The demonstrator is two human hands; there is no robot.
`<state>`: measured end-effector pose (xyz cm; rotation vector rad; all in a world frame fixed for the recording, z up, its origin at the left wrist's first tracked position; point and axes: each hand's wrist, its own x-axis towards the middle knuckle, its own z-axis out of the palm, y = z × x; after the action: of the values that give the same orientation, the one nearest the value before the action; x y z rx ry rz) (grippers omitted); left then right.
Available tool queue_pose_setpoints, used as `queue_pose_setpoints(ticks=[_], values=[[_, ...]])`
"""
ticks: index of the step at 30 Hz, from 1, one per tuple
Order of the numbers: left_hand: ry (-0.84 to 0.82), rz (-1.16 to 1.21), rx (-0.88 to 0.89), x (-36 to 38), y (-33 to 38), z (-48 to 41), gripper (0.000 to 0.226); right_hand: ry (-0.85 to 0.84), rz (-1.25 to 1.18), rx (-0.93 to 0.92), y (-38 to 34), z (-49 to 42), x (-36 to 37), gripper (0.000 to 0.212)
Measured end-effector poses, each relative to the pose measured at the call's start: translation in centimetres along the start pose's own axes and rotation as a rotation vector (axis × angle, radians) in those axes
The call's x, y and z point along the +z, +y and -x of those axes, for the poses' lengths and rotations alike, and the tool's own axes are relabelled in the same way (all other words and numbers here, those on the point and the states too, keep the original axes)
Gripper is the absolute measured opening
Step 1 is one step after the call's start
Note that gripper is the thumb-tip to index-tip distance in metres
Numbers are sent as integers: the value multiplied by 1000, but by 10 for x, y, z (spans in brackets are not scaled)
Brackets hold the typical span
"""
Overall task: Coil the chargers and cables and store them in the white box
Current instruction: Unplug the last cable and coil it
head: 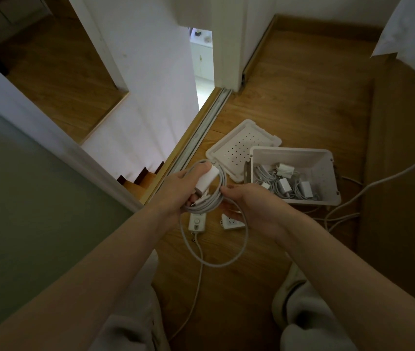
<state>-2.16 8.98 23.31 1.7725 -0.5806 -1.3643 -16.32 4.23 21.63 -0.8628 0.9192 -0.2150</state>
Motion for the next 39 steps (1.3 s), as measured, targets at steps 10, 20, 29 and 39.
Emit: queue_pose_setpoints(ticks=[10, 20, 29, 39], values=[[2, 95, 37, 4, 3, -2, 37, 55, -61, -256, -1, 3, 15, 28], [20, 140, 37, 10, 2, -5, 34, 291, 473, -688, 10, 8, 28, 13], [254, -120, 151, -4, -12, -27, 29, 497, 120, -640, -4, 30, 30, 29], [250, 263, -91, -22, -15, -37, 38, 649, 493, -345, -11, 37, -4, 30]])
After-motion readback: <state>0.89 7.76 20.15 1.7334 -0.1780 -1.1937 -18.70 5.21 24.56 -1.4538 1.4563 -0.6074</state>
